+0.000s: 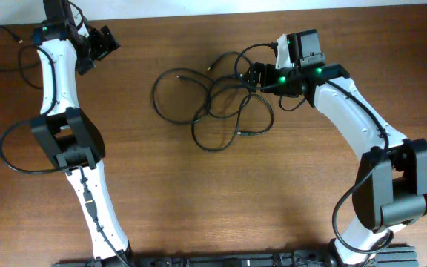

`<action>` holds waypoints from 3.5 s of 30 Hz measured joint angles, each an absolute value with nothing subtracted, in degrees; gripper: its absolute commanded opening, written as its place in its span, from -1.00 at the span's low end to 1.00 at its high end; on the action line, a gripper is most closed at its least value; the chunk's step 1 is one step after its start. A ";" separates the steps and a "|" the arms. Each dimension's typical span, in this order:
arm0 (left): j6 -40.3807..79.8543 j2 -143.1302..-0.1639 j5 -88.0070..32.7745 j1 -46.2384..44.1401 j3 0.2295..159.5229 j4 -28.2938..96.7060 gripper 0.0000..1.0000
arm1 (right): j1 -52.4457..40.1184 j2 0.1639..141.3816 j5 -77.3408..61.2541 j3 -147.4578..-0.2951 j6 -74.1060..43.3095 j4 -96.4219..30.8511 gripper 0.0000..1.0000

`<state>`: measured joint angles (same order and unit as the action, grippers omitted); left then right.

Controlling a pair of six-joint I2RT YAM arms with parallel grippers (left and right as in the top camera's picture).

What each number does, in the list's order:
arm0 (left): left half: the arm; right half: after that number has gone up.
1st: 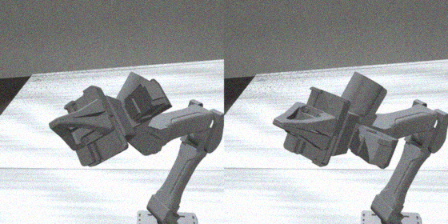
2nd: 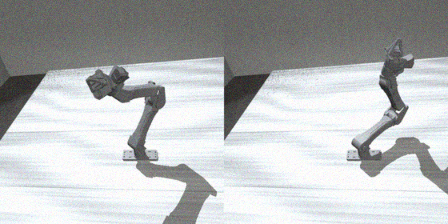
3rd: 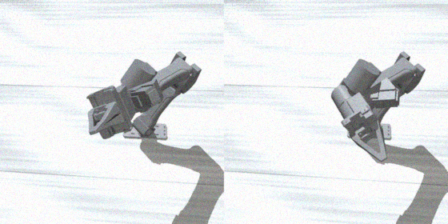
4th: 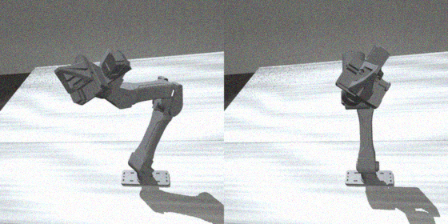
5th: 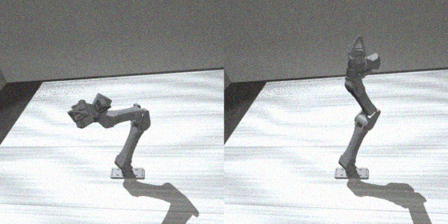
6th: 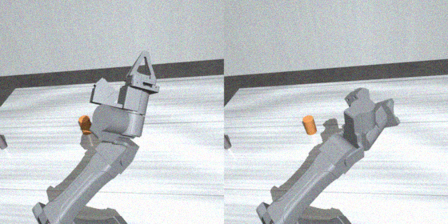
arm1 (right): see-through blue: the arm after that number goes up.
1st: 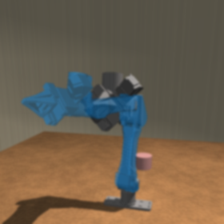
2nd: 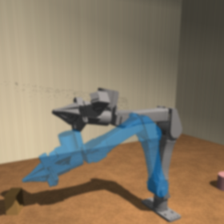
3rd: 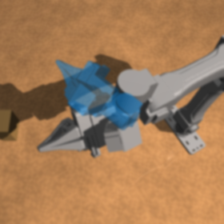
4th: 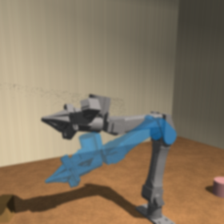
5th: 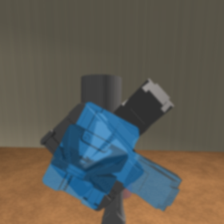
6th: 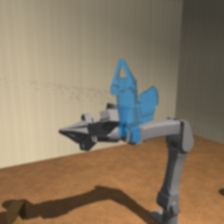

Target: Untangle cables

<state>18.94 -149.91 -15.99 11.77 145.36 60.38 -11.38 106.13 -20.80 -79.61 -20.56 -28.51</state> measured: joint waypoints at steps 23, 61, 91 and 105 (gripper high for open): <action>3.81 -149.36 -26.17 -2.90 145.34 71.50 0.98 | -11.38 106.13 -20.82 -79.61 -20.60 -28.05 0.98; -6.46 -130.37 -10.44 -9.61 144.14 73.95 0.97 | -23.14 113.86 -11.53 -79.61 -34.68 -39.27 -0.77; -3.29 -130.37 -14.70 -9.34 144.09 73.93 0.97 | -9.76 88.01 -32.36 -112.75 -31.11 -10.20 -0.92; 6.74 -130.37 -21.39 -5.30 144.09 73.10 0.97 | 2.92 85.71 -19.57 -114.17 -59.79 8.75 -0.92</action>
<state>6.74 -130.37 -21.39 -5.30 144.09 73.10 2.92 85.71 -19.57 -114.17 -59.79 8.75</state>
